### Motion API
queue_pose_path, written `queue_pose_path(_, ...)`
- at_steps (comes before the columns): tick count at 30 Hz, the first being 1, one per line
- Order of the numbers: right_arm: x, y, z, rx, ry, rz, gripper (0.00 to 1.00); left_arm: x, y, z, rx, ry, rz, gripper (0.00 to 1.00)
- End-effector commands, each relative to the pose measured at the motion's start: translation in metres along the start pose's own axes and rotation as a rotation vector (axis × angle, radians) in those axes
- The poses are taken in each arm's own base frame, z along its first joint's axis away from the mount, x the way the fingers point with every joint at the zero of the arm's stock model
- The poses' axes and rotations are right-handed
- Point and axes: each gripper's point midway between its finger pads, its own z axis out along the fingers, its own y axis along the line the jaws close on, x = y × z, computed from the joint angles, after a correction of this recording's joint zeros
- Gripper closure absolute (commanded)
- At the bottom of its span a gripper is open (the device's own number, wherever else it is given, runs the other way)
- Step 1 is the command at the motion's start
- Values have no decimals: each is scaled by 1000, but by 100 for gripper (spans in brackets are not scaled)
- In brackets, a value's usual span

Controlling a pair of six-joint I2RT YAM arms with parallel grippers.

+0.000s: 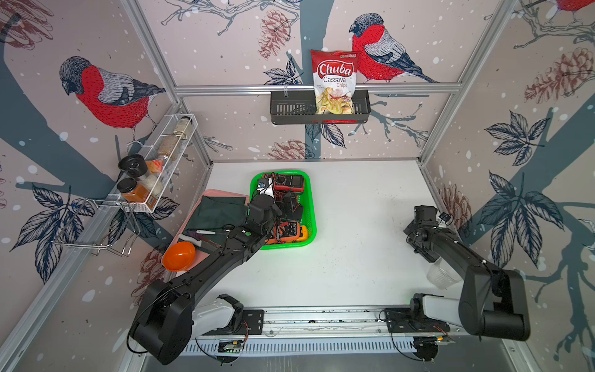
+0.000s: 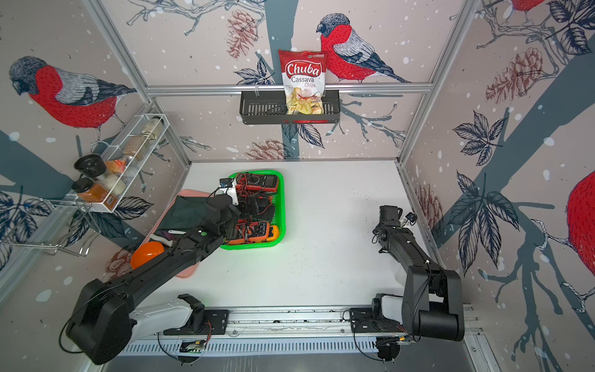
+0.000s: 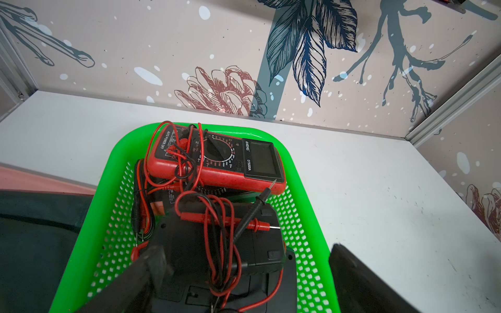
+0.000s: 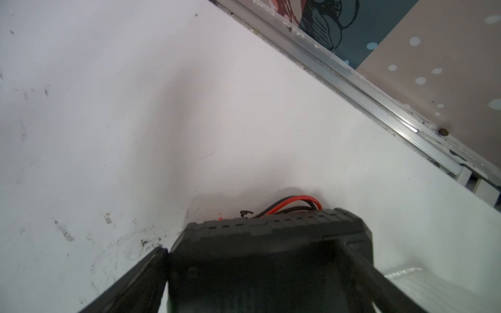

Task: Put the multimeter into the basket
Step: Move the multimeter to the center of the board.

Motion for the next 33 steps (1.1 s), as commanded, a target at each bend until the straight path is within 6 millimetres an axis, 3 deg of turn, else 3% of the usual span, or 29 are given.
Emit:
queue_pose_path(1,-3,3,5,-25,-1,-5,0,-8,-1,-1,-4,-23,10,2)
queue_pose_path(11,19,42,18,-175,111,-33,0,-11,-1,-1,-11,-34,6,2)
queue_pose_path(25,40,141,-27,-430,134,-213,0,-9,-8,5,9,-28,10,2)
queue_pose_path(29,32,149,-44,-479,120,-250,0,-6,-22,7,34,-14,52,2)
queue_pose_path(33,7,144,-57,-483,67,-283,0,4,-42,10,65,9,107,2)
